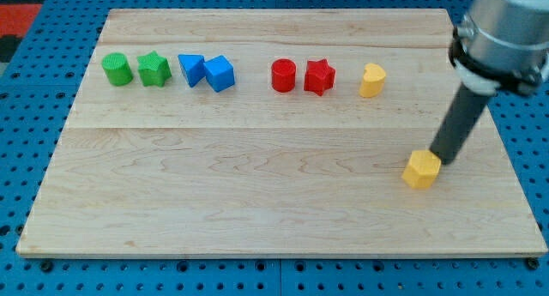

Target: Push yellow heart beside yellow hexagon

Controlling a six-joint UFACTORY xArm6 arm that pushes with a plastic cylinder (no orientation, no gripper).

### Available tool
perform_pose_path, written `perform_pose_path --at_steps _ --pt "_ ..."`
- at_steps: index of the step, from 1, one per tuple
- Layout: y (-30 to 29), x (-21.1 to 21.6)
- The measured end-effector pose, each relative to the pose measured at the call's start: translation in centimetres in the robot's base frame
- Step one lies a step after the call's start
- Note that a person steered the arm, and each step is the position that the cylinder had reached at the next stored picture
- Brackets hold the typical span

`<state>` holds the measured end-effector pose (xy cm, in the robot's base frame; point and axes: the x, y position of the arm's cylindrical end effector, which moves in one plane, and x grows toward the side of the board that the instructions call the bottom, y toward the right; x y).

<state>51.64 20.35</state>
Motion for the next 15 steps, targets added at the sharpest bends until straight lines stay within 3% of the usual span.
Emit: perform_pose_path --at_steps 1,3,4,5,6,7,8,9,11,12,13,15 --pt "1.1 0.7" --pt "3.3 -13.8" --pt "1.4 -18.3" --pt "-3.2 -18.6" --pt "-3.8 -14.3" --pt "-3.9 -13.5" --pt "-2.8 -17.1" --pt "-8.1 -17.4" --pt "-8.4 -10.6" --pt "-8.4 -9.6" --pt "-8.9 -12.5" --pt "-10.8 -8.7"
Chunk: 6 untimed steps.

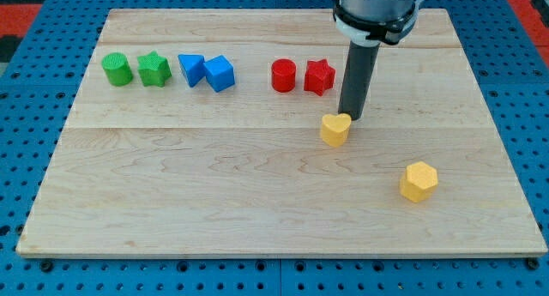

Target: Push yellow heart beside yellow hexagon

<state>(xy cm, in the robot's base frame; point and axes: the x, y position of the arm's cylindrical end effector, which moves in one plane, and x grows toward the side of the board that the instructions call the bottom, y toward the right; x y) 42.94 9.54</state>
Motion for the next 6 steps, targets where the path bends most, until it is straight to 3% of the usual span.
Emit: perform_pose_path --at_steps 4,6 --pt "-7.5 5.7" --pt "1.4 7.4"
